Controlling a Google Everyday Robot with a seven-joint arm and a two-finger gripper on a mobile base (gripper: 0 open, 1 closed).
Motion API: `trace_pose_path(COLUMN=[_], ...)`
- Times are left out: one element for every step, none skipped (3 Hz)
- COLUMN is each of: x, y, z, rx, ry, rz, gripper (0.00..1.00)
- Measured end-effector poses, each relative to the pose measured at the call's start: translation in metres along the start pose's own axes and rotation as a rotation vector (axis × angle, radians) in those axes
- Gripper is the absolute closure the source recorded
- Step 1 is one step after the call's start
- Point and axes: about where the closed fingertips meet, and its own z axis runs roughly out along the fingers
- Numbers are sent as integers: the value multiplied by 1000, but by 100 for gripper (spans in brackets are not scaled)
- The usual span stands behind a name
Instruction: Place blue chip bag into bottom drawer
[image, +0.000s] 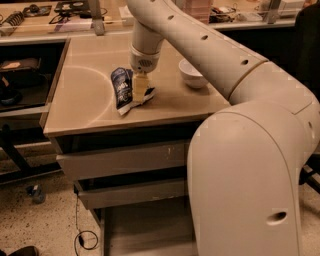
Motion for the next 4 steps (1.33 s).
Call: trace_pose_path(x=[0, 0, 0, 5], y=[0, 0, 0, 17], z=[0, 0, -2, -14], rx=[0, 0, 4, 29], ry=[0, 0, 0, 10], rz=[0, 0, -1, 17], gripper=[89, 100, 100, 100])
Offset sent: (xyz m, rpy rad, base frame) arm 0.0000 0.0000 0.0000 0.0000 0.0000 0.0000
